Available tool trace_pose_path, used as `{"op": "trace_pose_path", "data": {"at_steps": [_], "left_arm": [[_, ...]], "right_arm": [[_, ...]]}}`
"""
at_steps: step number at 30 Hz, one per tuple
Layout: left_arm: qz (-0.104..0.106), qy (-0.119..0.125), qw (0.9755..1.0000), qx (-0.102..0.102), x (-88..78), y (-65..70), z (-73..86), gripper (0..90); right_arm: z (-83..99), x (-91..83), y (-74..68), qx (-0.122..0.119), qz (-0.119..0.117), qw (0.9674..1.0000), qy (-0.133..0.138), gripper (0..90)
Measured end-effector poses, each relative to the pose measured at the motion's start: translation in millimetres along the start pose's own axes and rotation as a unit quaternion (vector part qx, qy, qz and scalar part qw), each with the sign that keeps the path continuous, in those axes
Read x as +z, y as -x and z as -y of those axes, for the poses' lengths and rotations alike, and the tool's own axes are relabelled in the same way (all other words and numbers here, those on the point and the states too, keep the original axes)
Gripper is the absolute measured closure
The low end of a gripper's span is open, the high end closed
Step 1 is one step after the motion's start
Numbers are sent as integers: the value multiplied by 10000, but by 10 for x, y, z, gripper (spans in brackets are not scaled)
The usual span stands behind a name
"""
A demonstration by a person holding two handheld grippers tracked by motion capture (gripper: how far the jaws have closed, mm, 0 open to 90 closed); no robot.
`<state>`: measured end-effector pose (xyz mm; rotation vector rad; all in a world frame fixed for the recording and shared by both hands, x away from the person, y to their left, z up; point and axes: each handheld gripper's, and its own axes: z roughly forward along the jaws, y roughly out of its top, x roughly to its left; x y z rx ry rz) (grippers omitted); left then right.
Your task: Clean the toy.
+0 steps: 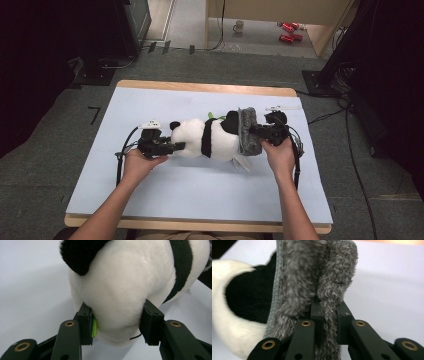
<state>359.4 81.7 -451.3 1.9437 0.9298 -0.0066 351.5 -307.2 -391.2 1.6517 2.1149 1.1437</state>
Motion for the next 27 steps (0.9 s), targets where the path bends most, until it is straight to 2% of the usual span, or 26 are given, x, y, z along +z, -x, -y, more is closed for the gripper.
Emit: {"op": "trace_pose_path", "data": {"at_steps": [3, 6, 8, 13, 17, 19, 24, 27], "left_arm": [[22, -40, 9999, -103, -8, 5, -14, 547], [83, -141, 9996, -234, -25, 5, -40, 577], [104, -218, 9994, -247, -46, 8, -55, 594], [49, -310, 9990, -315, -140, -2, -48, 600], [17, -250, 9995, -200, -159, -1, -22, 589], [-6, -204, 9997, -119, -156, 3, -16, 579], [5, -131, 9999, 61, -158, 3, 7, 543], [23, -47, 9997, 245, -164, -6, 21, 443]], "right_arm": [[-53, -118, -35, -60, -82, 9998, 158, 809], [-116, -258, -122, -50, -350, 9988, 347, 809], [-158, -335, -225, -163, -496, 9977, 436, 809], [-232, -448, -537, -434, -1082, 9917, 540, 808], [-234, -407, -726, -610, -1429, 9871, 395, 808], [-212, -336, -748, -643, -1437, 9871, 292, 808], [-119, -110, -691, -574, -1262, 9903, 12, 807], [-96, -63, -648, -557, -1235, 9908, 52, 806]]}}
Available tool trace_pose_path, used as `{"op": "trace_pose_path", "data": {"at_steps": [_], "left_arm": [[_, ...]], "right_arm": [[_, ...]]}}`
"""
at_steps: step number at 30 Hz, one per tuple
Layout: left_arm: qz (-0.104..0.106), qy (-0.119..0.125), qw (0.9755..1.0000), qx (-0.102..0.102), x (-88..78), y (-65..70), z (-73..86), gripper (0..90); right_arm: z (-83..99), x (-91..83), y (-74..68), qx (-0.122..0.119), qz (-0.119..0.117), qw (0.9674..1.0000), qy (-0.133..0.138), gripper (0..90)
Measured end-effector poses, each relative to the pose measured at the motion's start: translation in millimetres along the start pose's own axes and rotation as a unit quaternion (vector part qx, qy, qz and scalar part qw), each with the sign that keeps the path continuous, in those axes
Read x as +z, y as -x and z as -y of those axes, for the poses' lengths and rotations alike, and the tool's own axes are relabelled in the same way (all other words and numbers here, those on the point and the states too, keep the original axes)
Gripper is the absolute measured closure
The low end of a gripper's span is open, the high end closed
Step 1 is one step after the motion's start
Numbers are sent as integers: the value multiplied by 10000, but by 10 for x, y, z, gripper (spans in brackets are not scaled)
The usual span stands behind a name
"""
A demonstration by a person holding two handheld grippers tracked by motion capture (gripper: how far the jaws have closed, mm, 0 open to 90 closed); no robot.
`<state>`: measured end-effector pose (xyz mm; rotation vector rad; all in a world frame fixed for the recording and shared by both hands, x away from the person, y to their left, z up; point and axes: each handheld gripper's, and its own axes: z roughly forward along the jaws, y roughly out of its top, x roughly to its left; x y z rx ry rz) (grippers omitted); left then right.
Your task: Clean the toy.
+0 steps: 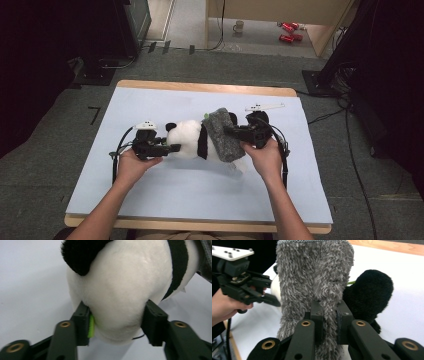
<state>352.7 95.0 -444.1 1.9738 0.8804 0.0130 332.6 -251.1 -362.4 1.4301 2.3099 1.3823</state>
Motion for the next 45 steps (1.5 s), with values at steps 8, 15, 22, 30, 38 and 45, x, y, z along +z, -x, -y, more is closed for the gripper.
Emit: {"op": "trace_pose_path", "data": {"at_steps": [8, 15, 22, 30, 38, 45], "left_arm": [[-12, 199, 9984, 538, -50, -16, 76, 348], [125, 280, 9971, 701, -54, -90, 132, 346], [113, 186, 9963, 832, 21, -105, 162, 313], [95, 424, 9955, 841, 169, -158, 148, 279], [-57, 273, 9987, 416, 251, -165, 131, 484], [37, 71, 9998, 180, 180, -97, 82, 700]], "right_arm": [[17, 30, 46, -43, 126, 9999, 70, 799], [7, 43, 154, 62, 162, 9997, 170, 794], [-18, 60, 214, 102, 248, 9994, 222, 792], [-29, 72, 280, 197, 297, 9989, 299, 790], [-44, 90, 244, 168, 314, 9988, 336, 793], [-164, -53, 2, 50, 111, 9992, 393, 810]]}}
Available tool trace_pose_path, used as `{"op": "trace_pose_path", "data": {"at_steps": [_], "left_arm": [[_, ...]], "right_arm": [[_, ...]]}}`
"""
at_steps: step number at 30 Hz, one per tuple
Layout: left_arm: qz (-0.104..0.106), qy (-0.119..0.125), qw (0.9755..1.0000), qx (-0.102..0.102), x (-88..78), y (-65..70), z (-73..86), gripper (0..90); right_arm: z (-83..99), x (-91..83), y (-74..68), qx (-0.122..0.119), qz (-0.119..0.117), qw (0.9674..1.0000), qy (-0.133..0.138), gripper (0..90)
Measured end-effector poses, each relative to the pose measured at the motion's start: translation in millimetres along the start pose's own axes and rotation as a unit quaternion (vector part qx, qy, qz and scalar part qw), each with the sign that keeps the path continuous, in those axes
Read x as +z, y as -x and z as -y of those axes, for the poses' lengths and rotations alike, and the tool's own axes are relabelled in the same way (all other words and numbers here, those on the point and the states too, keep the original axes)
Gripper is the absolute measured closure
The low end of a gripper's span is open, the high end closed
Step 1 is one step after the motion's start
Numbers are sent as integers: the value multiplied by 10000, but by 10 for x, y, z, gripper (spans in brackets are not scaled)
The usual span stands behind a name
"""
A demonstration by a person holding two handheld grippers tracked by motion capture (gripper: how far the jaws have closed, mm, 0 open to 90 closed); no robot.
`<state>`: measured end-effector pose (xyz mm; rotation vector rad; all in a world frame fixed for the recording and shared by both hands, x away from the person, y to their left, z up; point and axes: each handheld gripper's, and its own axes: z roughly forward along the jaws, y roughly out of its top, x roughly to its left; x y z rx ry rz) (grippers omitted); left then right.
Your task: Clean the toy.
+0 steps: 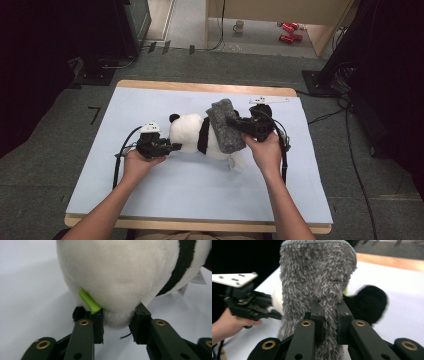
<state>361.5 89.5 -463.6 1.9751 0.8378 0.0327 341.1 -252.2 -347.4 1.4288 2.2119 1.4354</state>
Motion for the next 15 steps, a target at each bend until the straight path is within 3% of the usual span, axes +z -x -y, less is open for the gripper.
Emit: {"op": "trace_pose_path", "data": {"at_steps": [4, 7, 15], "left_arm": [[107, -40, 9998, -169, -70, 70, -28, 725], [108, -88, 9988, -459, -123, 151, -36, 723], [24, -92, 9985, -531, -88, 351, -32, 709]], "right_arm": [[-59, -26, -234, -245, -192, 9995, 31, 810], [-69, -1, -386, -364, -422, 9984, 34, 810], [22, 249, -675, -498, -872, 9947, -206, 808]]}}
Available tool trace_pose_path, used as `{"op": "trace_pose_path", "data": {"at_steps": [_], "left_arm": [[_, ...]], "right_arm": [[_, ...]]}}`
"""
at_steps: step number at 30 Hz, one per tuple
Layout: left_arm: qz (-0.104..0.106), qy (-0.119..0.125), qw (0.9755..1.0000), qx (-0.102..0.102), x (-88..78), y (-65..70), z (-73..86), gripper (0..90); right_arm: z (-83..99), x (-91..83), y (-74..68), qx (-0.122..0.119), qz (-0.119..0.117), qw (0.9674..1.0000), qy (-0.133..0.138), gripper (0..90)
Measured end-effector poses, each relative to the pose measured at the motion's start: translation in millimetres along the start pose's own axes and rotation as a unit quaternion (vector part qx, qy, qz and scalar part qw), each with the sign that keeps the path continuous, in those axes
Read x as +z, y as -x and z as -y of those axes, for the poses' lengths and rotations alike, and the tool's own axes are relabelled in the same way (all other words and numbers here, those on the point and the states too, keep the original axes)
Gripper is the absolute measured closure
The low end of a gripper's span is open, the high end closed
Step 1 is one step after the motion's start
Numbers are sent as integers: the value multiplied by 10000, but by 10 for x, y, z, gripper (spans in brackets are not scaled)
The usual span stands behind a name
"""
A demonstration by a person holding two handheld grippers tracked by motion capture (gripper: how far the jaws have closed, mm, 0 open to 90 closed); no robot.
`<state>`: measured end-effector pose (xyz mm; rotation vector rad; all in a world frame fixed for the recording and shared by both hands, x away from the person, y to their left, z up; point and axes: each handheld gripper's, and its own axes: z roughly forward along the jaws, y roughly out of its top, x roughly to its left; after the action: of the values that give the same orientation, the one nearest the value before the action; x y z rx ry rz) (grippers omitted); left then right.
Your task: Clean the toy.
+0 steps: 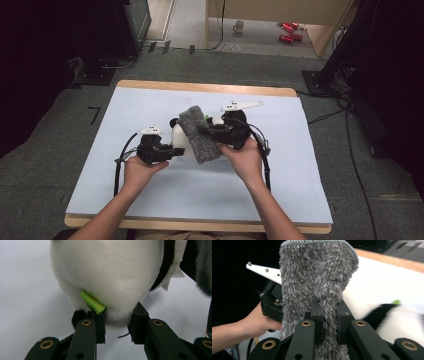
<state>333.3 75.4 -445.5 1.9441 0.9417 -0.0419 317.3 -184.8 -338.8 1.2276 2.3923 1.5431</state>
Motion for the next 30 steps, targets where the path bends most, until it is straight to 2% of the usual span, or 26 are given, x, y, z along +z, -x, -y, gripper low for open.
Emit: {"op": "trace_pose_path", "data": {"at_steps": [3, 6, 8, 10, 16, 18, 20, 30], "left_arm": [[-49, 28, 10000, 73, 11, 46, 8, 706], [-132, 13, 9998, 123, 33, 76, 19, 707], [-163, -45, 9998, 122, 52, 60, 32, 707], [-190, -57, 9997, 112, 63, 43, 39, 707], [-325, -68, 9993, 196, 85, 26, 42, 709], [-300, -43, 9994, 138, 92, -11, 45, 709], [-270, -20, 9995, 158, 94, -21, 38, 709], [-244, 70, 9994, 227, 108, -115, 16, 710]], "right_arm": [[78, 177, 3, 62, -36, 9998, -198, 807], [170, 341, 43, -27, 240, 9990, -371, 803], [228, 405, 82, -191, 437, 9982, -368, 798], [250, 429, 120, -200, 528, 9977, -379, 795], [248, 383, 208, -303, 891, 9947, -416, 793], [251, 348, 268, -264, 1038, 9932, -450, 798], [256, 308, 336, -135, 1019, 9938, -414, 801], [232, 155, 456, -59, 1160, 9926, -362, 807]]}}
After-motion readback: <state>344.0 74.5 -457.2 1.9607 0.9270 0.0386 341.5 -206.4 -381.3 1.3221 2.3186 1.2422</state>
